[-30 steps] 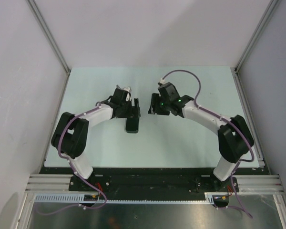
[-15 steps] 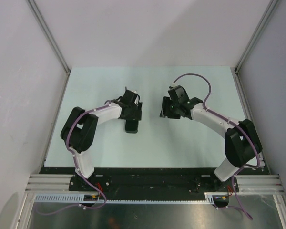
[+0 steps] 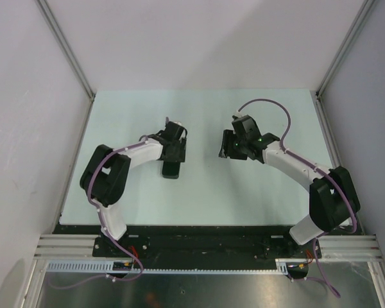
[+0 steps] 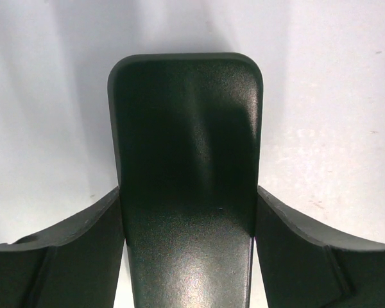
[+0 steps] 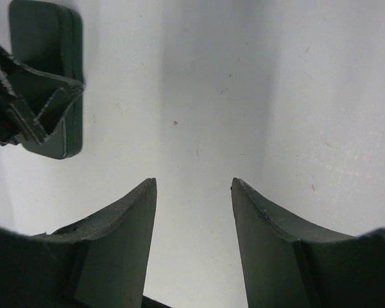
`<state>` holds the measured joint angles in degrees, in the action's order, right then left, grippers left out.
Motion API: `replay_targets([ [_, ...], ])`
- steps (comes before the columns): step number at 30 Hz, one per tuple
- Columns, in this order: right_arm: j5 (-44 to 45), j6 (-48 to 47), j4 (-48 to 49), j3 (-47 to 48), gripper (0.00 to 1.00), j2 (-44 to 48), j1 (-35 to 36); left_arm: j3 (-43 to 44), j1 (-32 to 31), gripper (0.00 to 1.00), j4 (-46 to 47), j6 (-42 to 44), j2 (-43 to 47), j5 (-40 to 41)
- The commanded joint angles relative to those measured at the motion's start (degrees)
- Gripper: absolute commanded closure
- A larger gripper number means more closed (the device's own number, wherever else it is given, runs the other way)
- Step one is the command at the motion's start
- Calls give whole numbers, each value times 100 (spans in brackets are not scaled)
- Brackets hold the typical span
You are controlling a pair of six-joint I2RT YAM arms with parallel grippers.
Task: Organize the sunglasses
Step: Adjust the sunglasses case at the center of the board.
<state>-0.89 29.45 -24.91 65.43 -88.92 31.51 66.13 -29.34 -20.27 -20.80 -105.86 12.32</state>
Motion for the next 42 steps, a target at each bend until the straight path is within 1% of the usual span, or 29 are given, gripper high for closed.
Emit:
replay_targets([
  [1, -43, -150, 205, -100, 45, 227, -110, -275, 280, 50, -267, 190, 408, 719],
  [3, -131, -159, 223, -118, 45, 235, -153, -424, 429, 49, -258, 181, 496, 693],
  [5, -175, -176, 284, -171, 45, 235, -171, -521, 517, 46, -249, 251, 610, 667],
  [6, -219, -168, 302, -188, 45, 235, -189, -574, 535, 36, -258, 278, 628, 641],
  [8, -263, -185, 346, -215, 45, 226, -215, -592, 544, 26, -258, 366, 716, 588],
  [9, -315, -185, 346, -223, 45, 218, -215, -592, 544, 17, -249, 383, 751, 570],
  [12, -368, -185, 372, -241, 45, 235, -241, -514, 605, 9, -249, 383, 865, 509],
  [14, -395, -212, 373, -241, 45, 262, -259, -461, 692, 7, -241, 375, 927, 421],
  [15, -421, -229, 372, -241, 45, 270, -268, -426, 737, 6, -240, 383, 988, 238],
  [18, -421, -282, 329, -232, 45, 314, -285, -399, 825, 5, -232, 418, 1164, 35],
  [27, -448, -352, 249, -276, 45, 376, -329, -557, 1080, 5, -205, 243, 1534, -194],
  [37, -509, -396, 258, -355, 45, 446, -382, -838, 1089, 6, -126, -3, 1139, -256],
  [42, -500, -388, 249, -390, 45, 473, -391, -961, 1089, 6, -117, -91, 910, -125],
])
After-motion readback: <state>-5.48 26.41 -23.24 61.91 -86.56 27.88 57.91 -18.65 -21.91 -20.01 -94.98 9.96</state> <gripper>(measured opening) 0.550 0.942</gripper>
